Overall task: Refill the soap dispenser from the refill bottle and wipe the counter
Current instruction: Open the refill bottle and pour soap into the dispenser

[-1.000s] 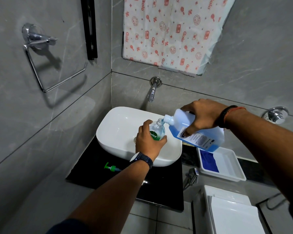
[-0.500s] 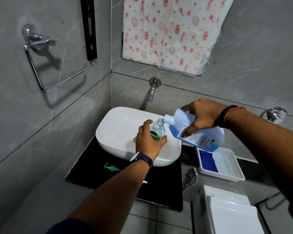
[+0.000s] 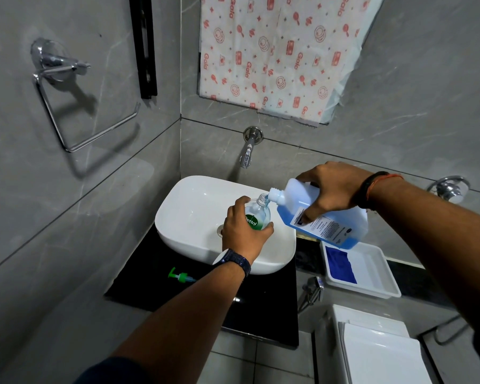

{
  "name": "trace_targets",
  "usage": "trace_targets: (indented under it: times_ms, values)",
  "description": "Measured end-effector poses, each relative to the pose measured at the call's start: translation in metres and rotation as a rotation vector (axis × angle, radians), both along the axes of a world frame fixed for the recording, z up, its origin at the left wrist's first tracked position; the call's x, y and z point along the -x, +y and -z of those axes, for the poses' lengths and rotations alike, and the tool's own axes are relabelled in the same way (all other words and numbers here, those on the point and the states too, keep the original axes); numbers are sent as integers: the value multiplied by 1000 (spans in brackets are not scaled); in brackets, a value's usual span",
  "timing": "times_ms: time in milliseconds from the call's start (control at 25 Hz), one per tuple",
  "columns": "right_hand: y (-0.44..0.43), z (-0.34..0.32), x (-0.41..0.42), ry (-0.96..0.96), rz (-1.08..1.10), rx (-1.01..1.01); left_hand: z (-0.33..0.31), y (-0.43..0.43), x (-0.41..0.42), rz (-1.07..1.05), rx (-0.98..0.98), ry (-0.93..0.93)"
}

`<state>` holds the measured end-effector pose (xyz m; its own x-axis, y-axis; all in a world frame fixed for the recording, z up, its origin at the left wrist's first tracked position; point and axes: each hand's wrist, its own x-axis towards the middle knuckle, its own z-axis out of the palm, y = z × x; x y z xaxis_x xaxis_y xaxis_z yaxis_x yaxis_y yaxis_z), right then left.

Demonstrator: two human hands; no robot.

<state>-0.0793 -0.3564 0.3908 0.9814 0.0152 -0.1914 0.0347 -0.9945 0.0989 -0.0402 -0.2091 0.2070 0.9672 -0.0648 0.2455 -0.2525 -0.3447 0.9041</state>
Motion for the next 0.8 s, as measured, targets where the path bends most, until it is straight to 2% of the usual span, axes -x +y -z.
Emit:
trace_targets:
  times_ms: [800]
  values:
    - [-3, 0, -6, 10, -2, 13, -2, -2, -2, 14, -6, 13]
